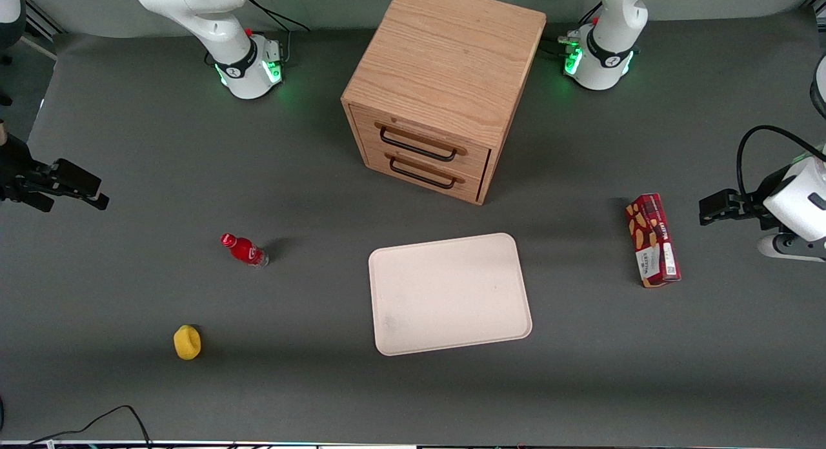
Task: Place red cookie box on tray
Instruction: 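Move the left gripper over the red tartan cookie box, fingers open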
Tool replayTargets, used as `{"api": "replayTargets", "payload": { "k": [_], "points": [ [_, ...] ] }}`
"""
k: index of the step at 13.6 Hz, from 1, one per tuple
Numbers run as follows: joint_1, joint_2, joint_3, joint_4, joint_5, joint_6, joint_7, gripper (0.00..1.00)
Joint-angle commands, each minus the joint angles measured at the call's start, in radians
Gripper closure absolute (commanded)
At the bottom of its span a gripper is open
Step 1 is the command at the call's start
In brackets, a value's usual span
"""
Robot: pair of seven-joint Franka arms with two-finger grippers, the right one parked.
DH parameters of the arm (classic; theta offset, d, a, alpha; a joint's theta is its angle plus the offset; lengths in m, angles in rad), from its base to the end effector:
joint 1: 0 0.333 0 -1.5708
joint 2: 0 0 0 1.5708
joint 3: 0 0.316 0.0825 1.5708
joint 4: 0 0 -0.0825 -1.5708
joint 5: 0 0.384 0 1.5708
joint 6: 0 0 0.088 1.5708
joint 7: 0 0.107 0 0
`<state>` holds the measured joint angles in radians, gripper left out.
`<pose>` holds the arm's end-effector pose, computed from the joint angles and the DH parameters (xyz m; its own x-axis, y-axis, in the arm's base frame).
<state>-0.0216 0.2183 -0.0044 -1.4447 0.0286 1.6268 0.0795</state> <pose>0.6229 -0.0130 0.5604 0.9935 -0.1068 -0.0383 -0.1078 -0.9939 -0.0246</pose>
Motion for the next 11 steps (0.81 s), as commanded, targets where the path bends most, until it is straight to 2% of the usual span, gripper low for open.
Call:
{"api": "replayTargets", "payload": {
  "k": [1,11],
  "points": [
    [-0.004,0.003,0.001,0.014,0.004,-0.021,-0.018,0.0],
    [-0.011,0.023,0.0,0.009,0.004,-0.031,-0.011,0.0]
  ]
}}
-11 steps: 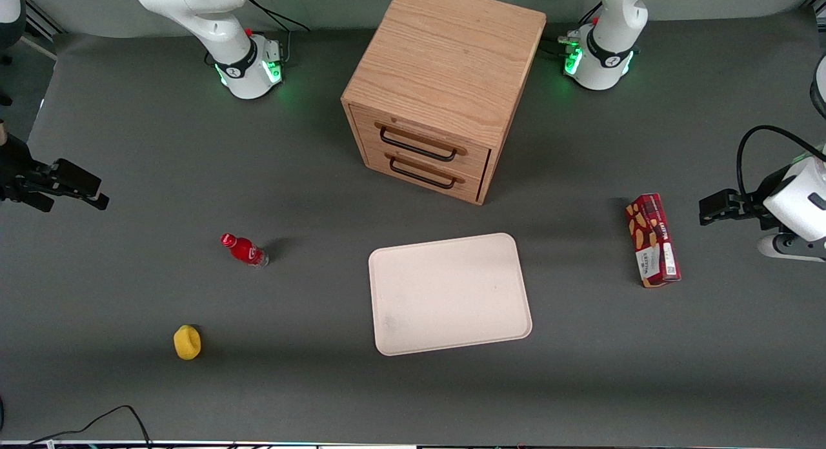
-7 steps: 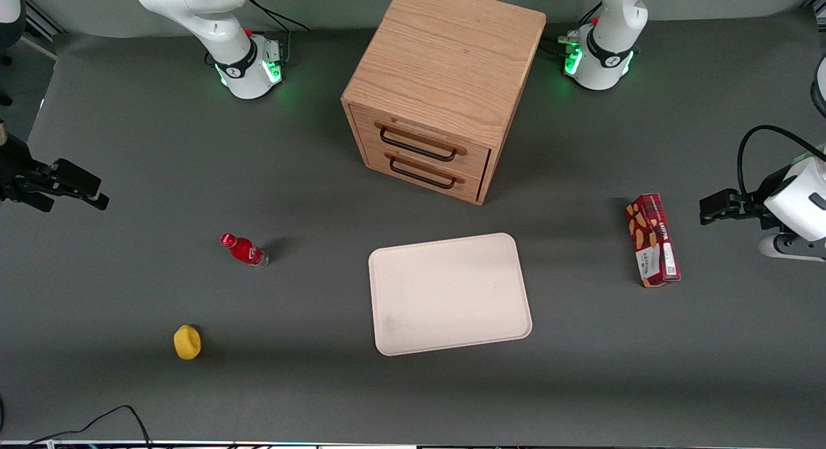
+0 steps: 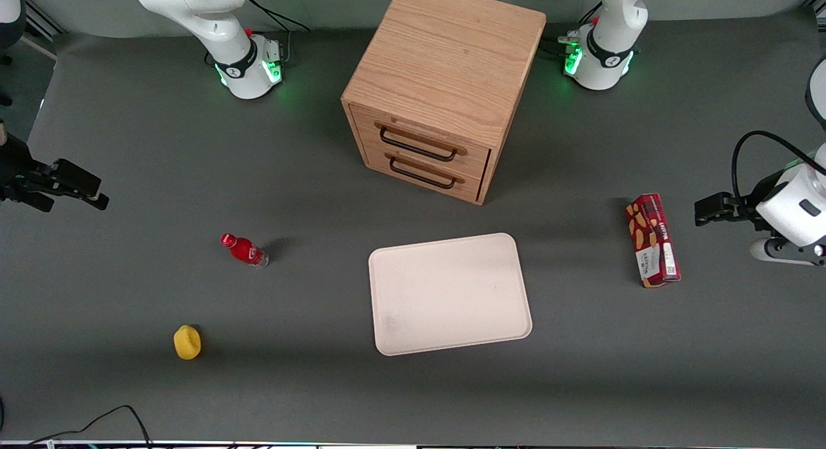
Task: Place red cookie box on tray
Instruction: 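Move the left gripper over the red tartan cookie box, fingers open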
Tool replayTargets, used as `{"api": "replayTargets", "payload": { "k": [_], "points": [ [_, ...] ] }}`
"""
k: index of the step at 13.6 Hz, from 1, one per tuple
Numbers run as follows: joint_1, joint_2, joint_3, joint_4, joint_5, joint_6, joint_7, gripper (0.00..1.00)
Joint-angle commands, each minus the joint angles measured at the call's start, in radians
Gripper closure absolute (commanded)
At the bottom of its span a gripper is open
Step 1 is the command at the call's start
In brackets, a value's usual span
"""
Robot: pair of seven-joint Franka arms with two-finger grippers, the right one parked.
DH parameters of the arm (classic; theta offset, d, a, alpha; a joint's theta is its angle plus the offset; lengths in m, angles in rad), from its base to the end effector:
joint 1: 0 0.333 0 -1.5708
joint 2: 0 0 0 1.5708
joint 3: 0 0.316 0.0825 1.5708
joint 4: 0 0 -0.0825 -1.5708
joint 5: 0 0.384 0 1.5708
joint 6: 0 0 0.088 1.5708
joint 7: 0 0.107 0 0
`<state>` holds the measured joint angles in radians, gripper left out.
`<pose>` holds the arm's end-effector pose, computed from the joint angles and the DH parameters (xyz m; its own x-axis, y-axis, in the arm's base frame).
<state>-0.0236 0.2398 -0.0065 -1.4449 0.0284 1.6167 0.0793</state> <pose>0.6264 -0.0155 0.5460 0.9914 -0.1103 -0.0699 -0.1120 -0.9935 -0.0212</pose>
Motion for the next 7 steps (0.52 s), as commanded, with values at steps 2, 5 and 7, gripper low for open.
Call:
{"api": "replayTargets", "payload": {
  "k": [2,5,7],
  "points": [
    [-0.004,0.003,0.002,0.011,0.002,-0.021,-0.009,0.0],
    [-0.006,0.013,0.003,0.008,0.004,-0.021,-0.007,0.0],
    [0.001,0.013,0.003,-0.002,0.004,-0.021,-0.009,0.0]
  ]
}}
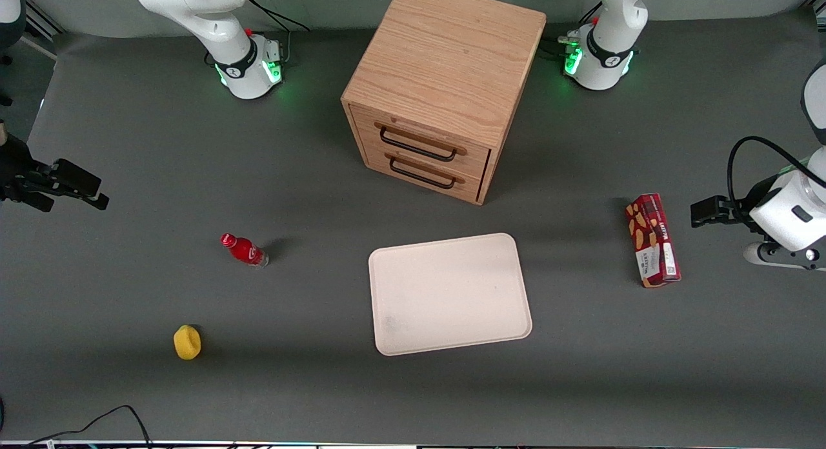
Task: Place red cookie box on tray
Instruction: 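Move the left gripper over the red tartan cookie box, fingers open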
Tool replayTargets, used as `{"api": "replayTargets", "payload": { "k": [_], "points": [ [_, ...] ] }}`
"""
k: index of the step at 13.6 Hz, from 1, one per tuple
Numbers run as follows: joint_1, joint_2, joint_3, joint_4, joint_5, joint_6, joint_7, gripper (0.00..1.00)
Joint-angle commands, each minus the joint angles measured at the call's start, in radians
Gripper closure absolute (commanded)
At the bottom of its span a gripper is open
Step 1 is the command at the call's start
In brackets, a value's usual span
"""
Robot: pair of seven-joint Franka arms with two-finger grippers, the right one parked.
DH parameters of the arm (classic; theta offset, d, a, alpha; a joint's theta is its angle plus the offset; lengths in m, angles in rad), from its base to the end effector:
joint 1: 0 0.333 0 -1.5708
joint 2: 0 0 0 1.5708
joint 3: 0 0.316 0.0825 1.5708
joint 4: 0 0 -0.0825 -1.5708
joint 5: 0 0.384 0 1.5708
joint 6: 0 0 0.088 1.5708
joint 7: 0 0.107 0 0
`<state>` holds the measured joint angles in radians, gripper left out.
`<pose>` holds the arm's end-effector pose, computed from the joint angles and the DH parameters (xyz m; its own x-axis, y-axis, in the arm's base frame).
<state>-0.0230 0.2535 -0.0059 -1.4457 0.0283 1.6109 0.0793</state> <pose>0.6286 -0.0148 0.5366 0.9900 -0.1089 -0.0900 -0.1111 -0.9936 -0.0195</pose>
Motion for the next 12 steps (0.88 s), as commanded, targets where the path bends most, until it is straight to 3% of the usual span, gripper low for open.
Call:
{"api": "replayTargets", "payload": {
  "k": [1,8,12],
  "points": [
    [0.003,0.0,0.003,-0.004,0.002,-0.016,-0.007,0.0],
    [0.011,0.0,0.003,-0.033,0.004,-0.02,-0.003,0.0],
    [0.012,0.0,0.003,-0.119,0.005,0.029,-0.001,0.0]
  ]
}}
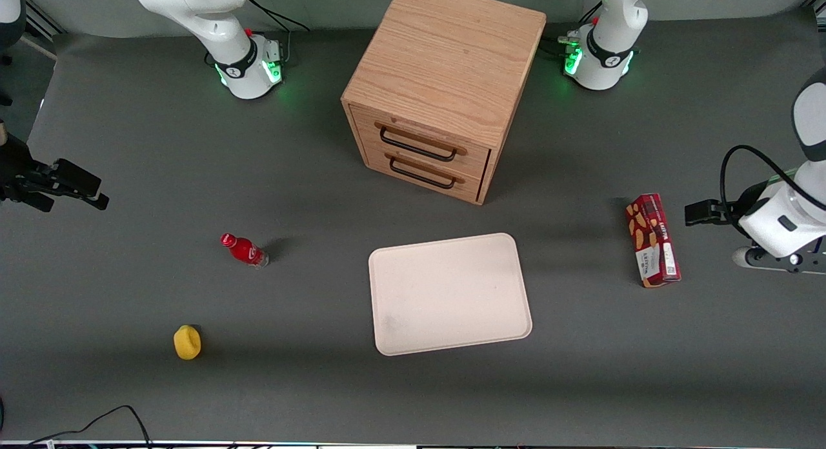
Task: Place red cookie box on tray
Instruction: 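Move the left gripper over the red tartan cookie box, fingers open, then lower the left gripper and close it around the cookie box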
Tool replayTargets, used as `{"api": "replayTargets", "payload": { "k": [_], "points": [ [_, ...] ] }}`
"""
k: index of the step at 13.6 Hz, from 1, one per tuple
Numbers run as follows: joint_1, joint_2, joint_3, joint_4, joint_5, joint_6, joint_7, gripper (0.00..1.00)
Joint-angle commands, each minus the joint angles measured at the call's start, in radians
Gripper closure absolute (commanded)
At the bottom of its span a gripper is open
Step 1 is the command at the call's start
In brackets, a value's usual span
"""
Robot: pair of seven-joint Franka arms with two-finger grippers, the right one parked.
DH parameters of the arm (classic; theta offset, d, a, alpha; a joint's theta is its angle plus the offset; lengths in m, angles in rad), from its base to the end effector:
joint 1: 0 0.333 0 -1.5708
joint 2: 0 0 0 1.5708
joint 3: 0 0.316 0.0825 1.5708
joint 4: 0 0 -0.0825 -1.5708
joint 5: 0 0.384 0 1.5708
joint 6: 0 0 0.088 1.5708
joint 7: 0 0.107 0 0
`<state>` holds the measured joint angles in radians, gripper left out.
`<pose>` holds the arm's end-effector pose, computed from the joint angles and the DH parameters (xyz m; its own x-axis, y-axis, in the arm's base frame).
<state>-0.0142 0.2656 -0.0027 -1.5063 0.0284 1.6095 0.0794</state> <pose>0.6248 -0.0074 0.5006 0.9818 -0.0970 -0.1633 -0.1007 -0.9948 -0.0142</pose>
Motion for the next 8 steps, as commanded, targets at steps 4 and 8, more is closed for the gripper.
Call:
{"api": "replayTargets", "payload": {
  "k": [4,8],
  "points": [
    [0.0,-0.02,0.004,-0.227,0.021,0.169,0.002,0.0],
    [0.005,-0.017,0.004,-0.366,0.027,0.341,0.007,0.0]
  ]
}}
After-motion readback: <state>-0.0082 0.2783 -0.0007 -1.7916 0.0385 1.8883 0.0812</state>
